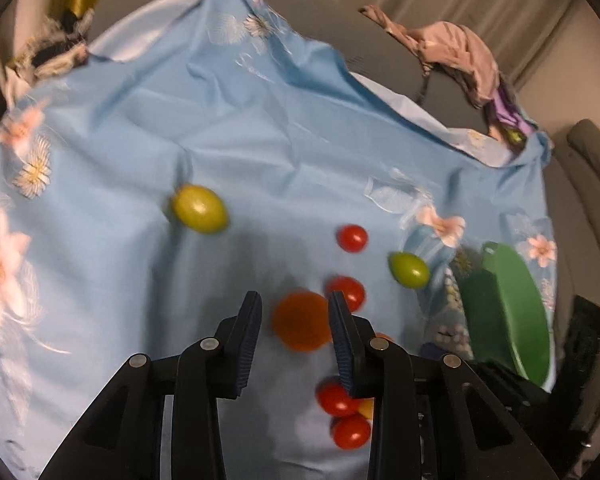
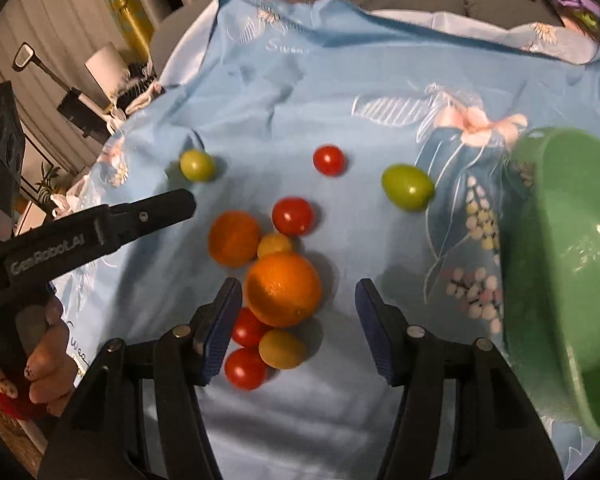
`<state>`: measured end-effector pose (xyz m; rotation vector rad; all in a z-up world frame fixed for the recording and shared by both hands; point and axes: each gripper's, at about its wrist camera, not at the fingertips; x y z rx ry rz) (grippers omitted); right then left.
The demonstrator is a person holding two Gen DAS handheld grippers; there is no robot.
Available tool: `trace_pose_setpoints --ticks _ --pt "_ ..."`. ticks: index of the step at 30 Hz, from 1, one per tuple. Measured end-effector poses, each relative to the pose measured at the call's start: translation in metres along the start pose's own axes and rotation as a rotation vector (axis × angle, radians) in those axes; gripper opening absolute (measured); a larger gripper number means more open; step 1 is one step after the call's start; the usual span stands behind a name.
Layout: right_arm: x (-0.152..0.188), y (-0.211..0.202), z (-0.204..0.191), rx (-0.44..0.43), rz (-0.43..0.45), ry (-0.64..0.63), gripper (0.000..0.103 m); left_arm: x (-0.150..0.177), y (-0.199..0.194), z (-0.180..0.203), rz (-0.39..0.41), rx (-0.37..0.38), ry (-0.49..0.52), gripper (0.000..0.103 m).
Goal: Organize fruits
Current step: 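Grasp a large orange with the left tool while the right tool grasps the other orange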
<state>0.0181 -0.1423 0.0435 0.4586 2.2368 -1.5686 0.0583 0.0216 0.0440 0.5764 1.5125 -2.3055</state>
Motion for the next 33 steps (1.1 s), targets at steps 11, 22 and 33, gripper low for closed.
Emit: trace_pose_setpoints --ticks 11,22,33 --pt "0.002 0.014 0.003 -0.044 -0.028 0.027 0.060 0.002 0.029 0.007 -0.061 -0.019 0.001 0.039" --pt "0.001 0.013 0.005 -0.055 -0.004 0.053 0.047 0.007 0.034 -0.003 -0.059 -0.050 -0.069 0.041" --pt "-0.003 -0.041 0.012 -0.083 0.158 0.076 0.047 0.007 -0.024 0.028 0.136 -0.057 0.023 0.041"
Point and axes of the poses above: each gripper's, at about its wrist camera, not at the fingertips, and y roughly the way its jaws point, z to its right, x to its underside, and after that the axes turned 4 degrees about -x, right-handed
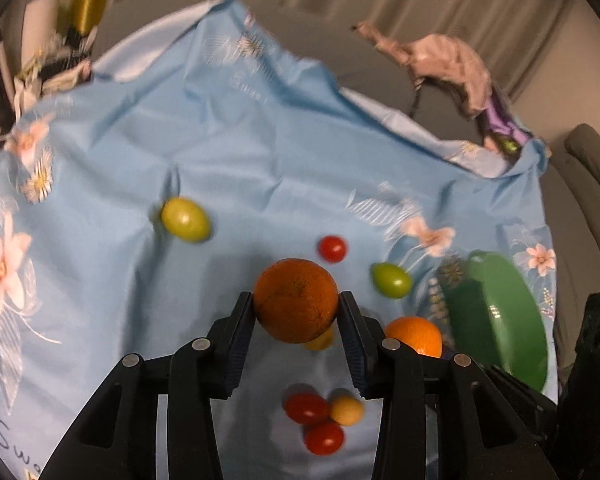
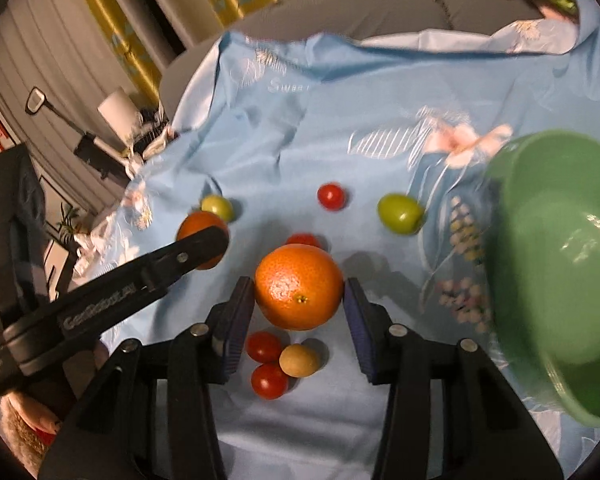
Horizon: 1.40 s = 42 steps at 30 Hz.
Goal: Organize fruits
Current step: 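Grasp a large orange with the left tool while the right tool grasps the other orange, then lower the left tool's orange into the green bowl while the right tool drops its orange in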
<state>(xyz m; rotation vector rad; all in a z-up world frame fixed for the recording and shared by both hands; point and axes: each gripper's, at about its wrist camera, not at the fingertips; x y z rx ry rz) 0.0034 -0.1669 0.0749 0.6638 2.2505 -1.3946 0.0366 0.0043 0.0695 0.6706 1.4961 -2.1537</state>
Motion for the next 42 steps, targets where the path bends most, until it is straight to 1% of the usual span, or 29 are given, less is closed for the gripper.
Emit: trace_pose_setpoints --ticks 3,8,11,16,20,22,24,28,33,36,39,40,42 --pt "-0.004 -0.018 0.006 0.015 0.058 0.013 0.047 -0.002 -0.016 0.013 0.052 0.023 0.032 0.041" --pt "-0.008 -0.049 0.026 0.076 0.150 0.062 0.047 0.002 -0.037 0.040 0.115 0.066 0.093 0.041" --pt "-0.011 -0.067 0.043 0.105 0.196 0.107 0.047 0.005 -0.040 0.059 0.128 0.086 0.141 0.041" --pt "-0.009 -0.093 0.072 0.170 0.250 0.187 0.047 0.009 -0.032 0.095 0.104 0.130 0.213 0.041" --pt "-0.005 -0.107 0.097 0.208 0.272 0.268 0.047 0.014 -0.025 0.123 0.092 0.157 0.270 0.041" --pt "-0.003 -0.113 0.110 0.229 0.279 0.304 0.047 0.016 -0.020 0.137 0.077 0.186 0.283 0.041" --pt "-0.001 -0.117 0.118 0.255 0.282 0.330 0.047 0.020 -0.017 0.147 0.071 0.199 0.299 0.041" --pt "0.002 -0.122 0.134 0.256 0.286 0.375 0.047 0.027 -0.005 0.168 0.048 0.217 0.331 0.041" --pt "0.005 -0.120 0.147 0.270 0.271 0.408 0.047 0.034 0.011 0.183 0.005 0.235 0.348 0.041" --pt "0.004 -0.117 0.151 0.303 0.252 0.412 0.047 0.039 0.019 0.189 -0.021 0.236 0.364 0.041" --pt "0.005 -0.117 0.156 0.303 0.248 0.424 0.049 0.041 0.017 0.194 -0.004 0.252 0.377 0.041" --pt "0.005 -0.119 0.156 0.290 0.254 0.421 0.051 0.041 0.014 0.194 0.000 0.266 0.379 0.042" --pt "0.005 -0.124 0.155 0.274 0.276 0.417 0.066 0.039 0.011 0.191 -0.004 0.279 0.371 0.047"
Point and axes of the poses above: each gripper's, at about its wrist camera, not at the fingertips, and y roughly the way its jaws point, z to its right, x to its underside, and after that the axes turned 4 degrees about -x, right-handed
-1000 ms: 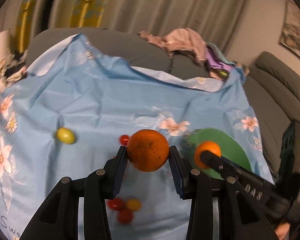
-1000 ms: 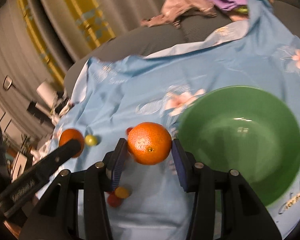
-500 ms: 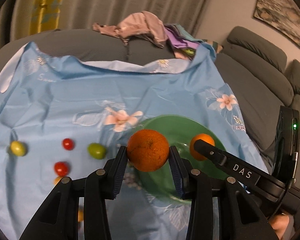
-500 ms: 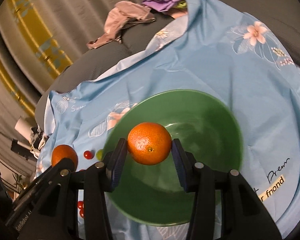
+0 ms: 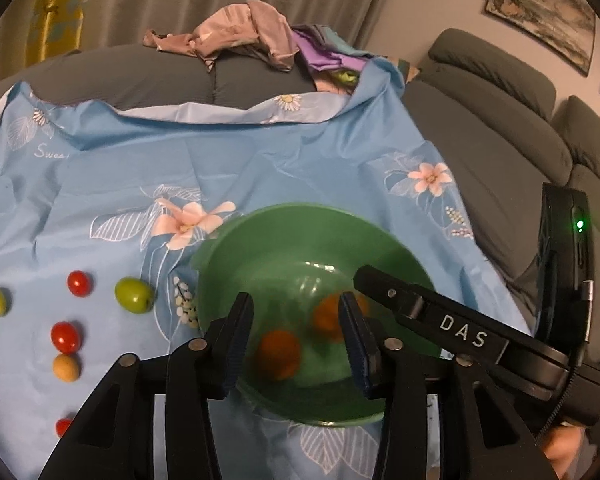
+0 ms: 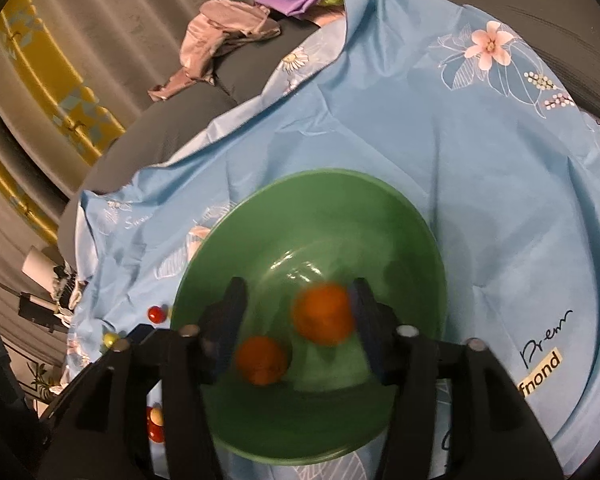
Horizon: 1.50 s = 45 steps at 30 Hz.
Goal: Organize fruits
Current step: 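Lower the left tool's orange into the green bowl while the right tool drops its orange in, then move both open tools back over the small yellow-orange fruits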
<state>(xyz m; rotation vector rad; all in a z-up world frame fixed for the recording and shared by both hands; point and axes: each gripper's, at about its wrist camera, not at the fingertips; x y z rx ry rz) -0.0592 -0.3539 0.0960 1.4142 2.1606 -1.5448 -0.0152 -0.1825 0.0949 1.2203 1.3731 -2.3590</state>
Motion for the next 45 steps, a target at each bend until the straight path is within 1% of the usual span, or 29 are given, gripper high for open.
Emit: trace_pose_setpoints --ticks 1,3,4,8,12,14,16,17,19,20,22,25,26,28,31,32,33,36,37,39,40,42,43,45 --pt "0.000 -0.002 -0.001 -0.005 0.009 -0.005 0.066 -0.001 -0.004 -0.003 -0.006 0.002 -0.008 0.052" --pt "0.000 -0.005 -0.006 -0.016 0.019 -0.019 0.066 -0.001 -0.009 -0.011 -0.007 -0.010 -0.026 0.052" --pt "0.000 -0.006 -0.008 -0.025 0.020 -0.024 0.066 -0.001 -0.015 -0.018 -0.001 -0.028 -0.042 0.052" --pt "0.002 -0.004 -0.023 -0.061 0.015 -0.060 0.066 0.002 -0.039 -0.049 0.025 -0.119 -0.090 0.052" --pt "0.007 0.000 -0.044 -0.114 -0.004 -0.115 0.066 0.006 -0.072 -0.095 0.055 -0.225 -0.192 0.052" --pt "0.011 0.003 -0.057 -0.140 -0.021 -0.143 0.066 0.013 -0.088 -0.118 0.082 -0.282 -0.245 0.052" --pt "0.016 0.009 -0.073 -0.160 -0.041 -0.179 0.066 0.024 -0.098 -0.139 0.098 -0.317 -0.296 0.052" --pt "0.020 0.012 -0.081 -0.172 -0.054 -0.202 0.066 0.031 -0.099 -0.148 0.089 -0.325 -0.316 0.052" --pt "0.028 0.018 -0.096 -0.190 -0.080 -0.240 0.066 0.042 -0.097 -0.162 0.051 -0.325 -0.352 0.052" --pt "0.033 0.024 -0.107 -0.204 -0.103 -0.267 0.065 0.050 -0.093 -0.169 0.022 -0.313 -0.369 0.052" --pt "0.041 0.034 -0.121 -0.227 -0.137 -0.297 0.063 0.059 -0.088 -0.174 -0.014 -0.293 -0.374 0.052" --pt "0.056 0.054 -0.140 -0.286 -0.227 -0.335 0.056 0.068 -0.079 -0.176 -0.070 -0.268 -0.377 0.052" --pt "0.061 0.061 -0.145 -0.298 -0.258 -0.344 0.053 0.069 -0.074 -0.176 -0.087 -0.246 -0.380 0.052" --pt "0.070 0.071 -0.152 -0.295 -0.297 -0.355 0.049 0.072 -0.068 -0.177 -0.120 -0.206 -0.391 0.052" --pt "0.081 0.088 -0.158 -0.291 -0.363 -0.352 0.046 0.074 -0.058 -0.173 -0.160 -0.209 -0.380 0.052" --pt "0.084 0.092 -0.158 -0.298 -0.383 -0.348 0.043 0.076 -0.057 -0.171 -0.164 -0.210 -0.372 0.052" --pt "0.086 0.095 -0.158 -0.301 -0.400 -0.340 0.043 0.076 -0.055 -0.170 -0.165 -0.212 -0.366 0.052" --pt "0.090 0.092 -0.150 -0.310 -0.411 -0.320 0.043 0.069 -0.052 -0.175 -0.147 -0.242 -0.352 0.051" --pt "0.093 0.089 -0.148 -0.306 -0.415 -0.326 0.043 0.064 -0.051 -0.179 -0.142 -0.260 -0.352 0.050" --pt "0.097 0.087 -0.147 -0.290 -0.425 -0.354 0.043 0.052 -0.049 -0.189 -0.131 -0.272 -0.372 0.045" --pt "0.099 0.087 -0.146 -0.287 -0.436 -0.366 0.043 0.049 -0.048 -0.194 -0.128 -0.268 -0.380 0.044" --pt "0.106 0.090 -0.147 -0.296 -0.470 -0.378 0.043 0.041 -0.041 -0.200 -0.138 -0.219 -0.393 0.044" --pt "0.107 0.092 -0.148 -0.296 -0.480 -0.382 0.043 0.038 -0.036 -0.201 -0.148 -0.196 -0.394 0.044" --pt "0.117 0.095 -0.152 -0.293 -0.517 -0.414 0.042 0.035 -0.022 -0.200 -0.191 -0.190 -0.385 0.043"
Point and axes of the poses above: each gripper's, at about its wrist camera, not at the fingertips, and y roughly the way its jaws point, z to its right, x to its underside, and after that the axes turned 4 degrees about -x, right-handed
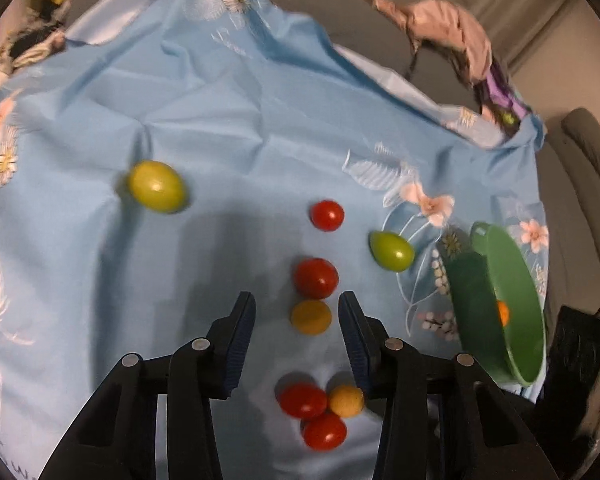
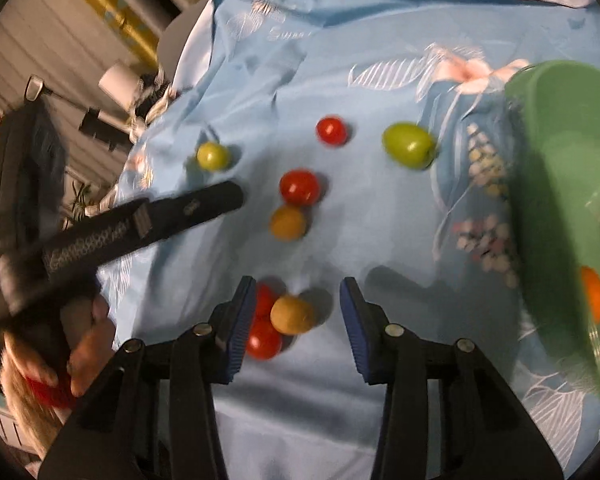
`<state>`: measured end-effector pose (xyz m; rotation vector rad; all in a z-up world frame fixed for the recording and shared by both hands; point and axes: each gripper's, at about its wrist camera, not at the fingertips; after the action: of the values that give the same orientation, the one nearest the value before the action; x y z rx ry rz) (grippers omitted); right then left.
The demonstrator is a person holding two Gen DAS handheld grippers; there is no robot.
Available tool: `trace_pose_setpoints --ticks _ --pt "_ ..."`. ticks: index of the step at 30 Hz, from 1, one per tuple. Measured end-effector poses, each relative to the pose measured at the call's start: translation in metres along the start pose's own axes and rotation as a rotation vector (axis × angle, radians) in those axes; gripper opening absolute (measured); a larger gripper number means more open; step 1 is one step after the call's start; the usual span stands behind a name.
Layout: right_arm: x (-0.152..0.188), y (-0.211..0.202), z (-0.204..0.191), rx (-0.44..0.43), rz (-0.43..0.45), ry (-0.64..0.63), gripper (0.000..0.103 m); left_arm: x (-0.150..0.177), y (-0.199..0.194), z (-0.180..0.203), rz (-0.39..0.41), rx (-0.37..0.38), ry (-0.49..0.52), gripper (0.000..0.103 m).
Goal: Organize fruits
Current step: 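Move both open tools back over the small yellow-orange fruits, then grasp a small yellow-orange fruit with the left tool while the right tool grasps another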
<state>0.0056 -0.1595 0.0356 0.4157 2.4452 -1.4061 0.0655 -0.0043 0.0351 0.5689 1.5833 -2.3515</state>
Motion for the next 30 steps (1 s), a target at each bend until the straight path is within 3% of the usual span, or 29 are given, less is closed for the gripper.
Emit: trace_pose_setpoints --ticks 10,13,16,20,27,30 --pt "0.006 0.018 -0.005 0.038 -0.065 -0.048 0.032 0.005 0.033 0.007 -0.095 -0.016 0.032 0.043" --pt "0.007 0.024 -0.012 0.071 -0.072 -0.090 0.029 0.005 0.032 0.009 -0.077 -0.024 0.033 0.039" --pt "0.006 0.026 -0.013 0.081 -0.061 -0.100 0.029 0.008 0.034 0.006 -0.079 0.028 0.014 0.028" --pt "0.002 0.022 -0.007 0.126 -0.025 -0.078 0.029 0.009 0.029 0.007 -0.053 -0.008 -0.006 0.027" --pt "-0.009 0.013 0.006 0.196 0.046 -0.019 0.029 0.016 -0.007 -0.010 0.040 0.023 -0.066 0.027" --pt "-0.012 0.021 0.004 0.249 0.051 -0.032 0.029 0.019 -0.015 -0.015 0.074 -0.002 -0.080 0.027"
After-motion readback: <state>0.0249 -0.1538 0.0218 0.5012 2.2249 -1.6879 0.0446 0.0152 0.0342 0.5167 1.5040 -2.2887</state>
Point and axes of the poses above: each gripper's, at about its wrist camera, not at the fingertips, and y roughly the way its jaws point, z to its right, x to its underside, and after that the axes turned 4 degrees about -x, right-handed
